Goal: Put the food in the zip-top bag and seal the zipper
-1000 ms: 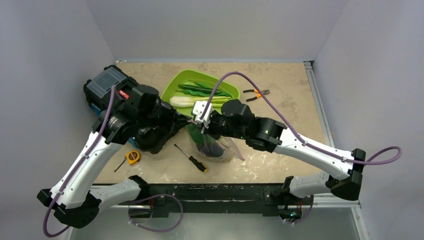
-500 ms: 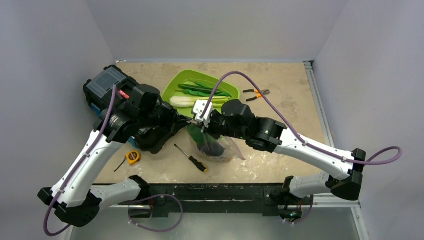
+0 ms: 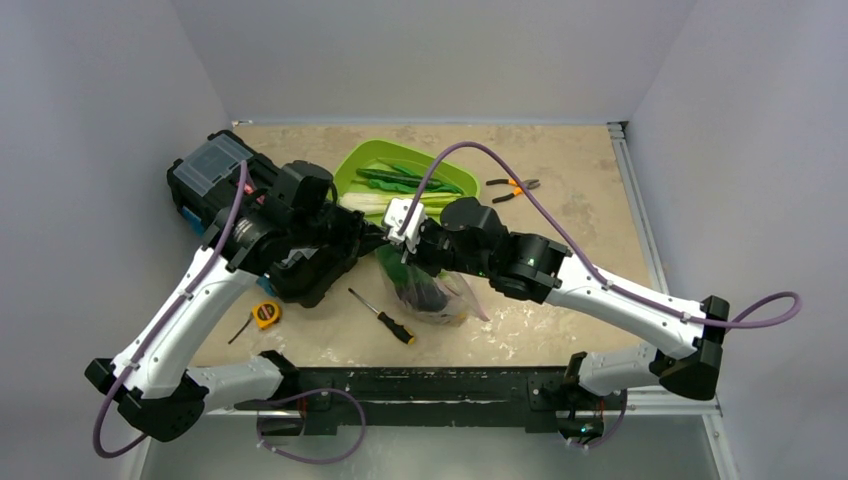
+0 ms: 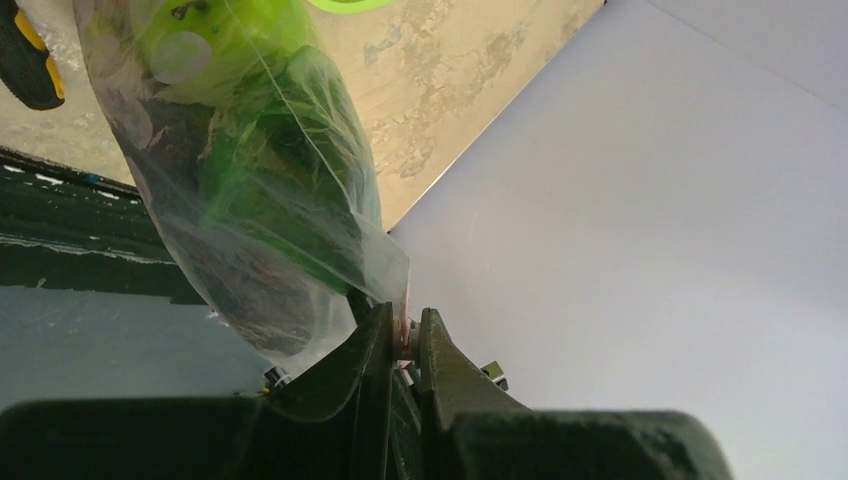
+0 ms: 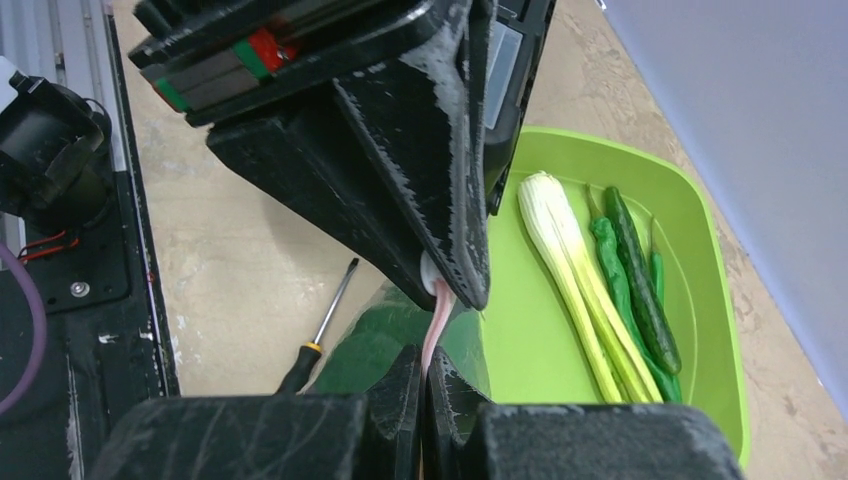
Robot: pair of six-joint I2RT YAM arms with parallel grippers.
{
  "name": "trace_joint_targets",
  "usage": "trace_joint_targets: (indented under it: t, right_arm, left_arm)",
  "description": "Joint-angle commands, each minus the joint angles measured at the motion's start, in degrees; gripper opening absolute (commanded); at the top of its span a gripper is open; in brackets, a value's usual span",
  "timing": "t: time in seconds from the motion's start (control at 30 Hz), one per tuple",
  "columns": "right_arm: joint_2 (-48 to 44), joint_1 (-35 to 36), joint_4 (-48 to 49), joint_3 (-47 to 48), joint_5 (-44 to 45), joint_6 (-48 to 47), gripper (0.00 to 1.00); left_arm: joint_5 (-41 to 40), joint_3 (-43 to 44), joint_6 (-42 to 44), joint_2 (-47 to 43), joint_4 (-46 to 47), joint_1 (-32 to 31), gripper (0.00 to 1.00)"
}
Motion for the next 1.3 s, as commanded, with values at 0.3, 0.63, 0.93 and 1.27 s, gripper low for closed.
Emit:
trace_joint_targets:
  t: [0.3,0.63,0.93,1.27]
  right_arm:
    - [1.0,0.5,11.4,3.9,-0.8,-0.8,0.00]
    - [-2.3,0.4,12.4,-0.2,0.5,-2.0,0.00]
    - [-4.9,-1.9,6.9,-1.9,-11.4,1.6,0.00]
    - [-3.8,-17.4,1.1,-0.6,-41.7,4.9,0.00]
  left_arm:
    - [3.4,0.6,-0.9,1.5,3.6,-5.2,0.12]
    - [1.1,-1.3,-0.6,-3.1,1.6,-5.0,0.35]
    - [-6.3,-2.5,23.2,-13.3,8.6,2.2,0.56]
    - [31.8,-16.3,64.2,-17.5,46.6,8.3,0.71]
